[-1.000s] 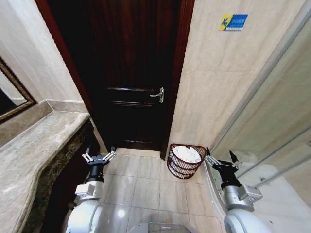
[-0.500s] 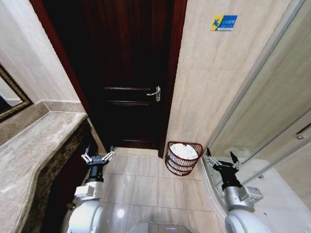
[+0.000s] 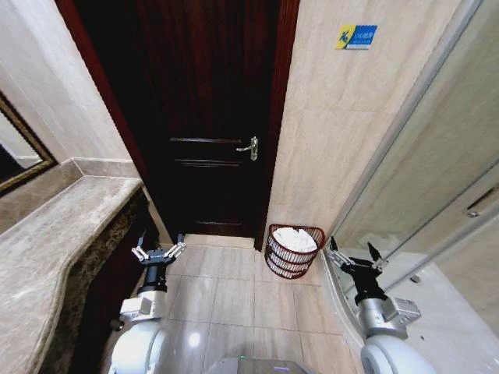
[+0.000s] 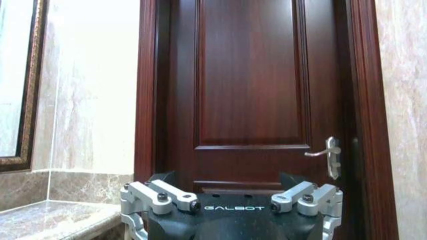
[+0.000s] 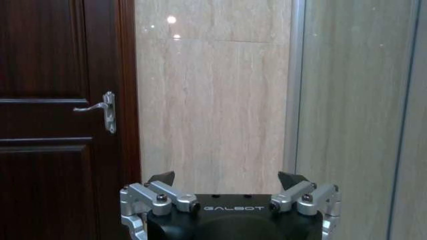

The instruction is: Discard the used towel into the hamper.

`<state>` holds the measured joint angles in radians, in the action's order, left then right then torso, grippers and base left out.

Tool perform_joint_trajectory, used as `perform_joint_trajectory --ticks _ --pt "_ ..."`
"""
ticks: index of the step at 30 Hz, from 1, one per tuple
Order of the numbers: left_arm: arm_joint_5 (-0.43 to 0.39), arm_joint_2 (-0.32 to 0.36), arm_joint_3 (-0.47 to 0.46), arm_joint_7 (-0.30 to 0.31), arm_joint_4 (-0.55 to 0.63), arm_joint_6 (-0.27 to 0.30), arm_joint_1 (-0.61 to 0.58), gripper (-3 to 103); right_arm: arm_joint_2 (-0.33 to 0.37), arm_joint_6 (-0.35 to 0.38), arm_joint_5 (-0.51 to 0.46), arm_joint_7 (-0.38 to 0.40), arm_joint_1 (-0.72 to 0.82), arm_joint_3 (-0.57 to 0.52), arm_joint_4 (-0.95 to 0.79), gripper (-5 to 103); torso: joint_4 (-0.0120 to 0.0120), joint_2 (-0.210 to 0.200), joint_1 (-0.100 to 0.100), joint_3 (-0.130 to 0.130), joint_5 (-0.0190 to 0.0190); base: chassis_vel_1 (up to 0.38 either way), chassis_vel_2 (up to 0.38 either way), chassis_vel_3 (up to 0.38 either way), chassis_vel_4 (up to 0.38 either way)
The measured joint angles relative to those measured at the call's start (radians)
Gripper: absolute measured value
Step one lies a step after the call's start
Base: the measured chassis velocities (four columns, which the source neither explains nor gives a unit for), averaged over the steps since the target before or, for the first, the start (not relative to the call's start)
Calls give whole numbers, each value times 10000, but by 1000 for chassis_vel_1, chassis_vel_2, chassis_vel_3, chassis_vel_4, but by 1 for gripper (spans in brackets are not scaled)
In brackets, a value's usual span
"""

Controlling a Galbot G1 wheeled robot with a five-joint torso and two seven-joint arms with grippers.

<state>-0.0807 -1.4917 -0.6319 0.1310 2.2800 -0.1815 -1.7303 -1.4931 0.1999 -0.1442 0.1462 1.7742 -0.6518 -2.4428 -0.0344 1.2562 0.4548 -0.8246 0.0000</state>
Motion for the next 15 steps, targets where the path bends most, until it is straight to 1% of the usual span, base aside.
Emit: perform_joint_trajectory --ticks 7,15 --pt "-61 -24 23 -2 181 89 -4 100 10 -64 12 -1 133 -15 -6 100 1 0 0 0 0 48 -46 -48 47" --pt "-173 -27 29 33 328 310 -22 100 60 -121 76 -26 144 13 129 100 0 0 0 0 0 14 -17 -21 15"
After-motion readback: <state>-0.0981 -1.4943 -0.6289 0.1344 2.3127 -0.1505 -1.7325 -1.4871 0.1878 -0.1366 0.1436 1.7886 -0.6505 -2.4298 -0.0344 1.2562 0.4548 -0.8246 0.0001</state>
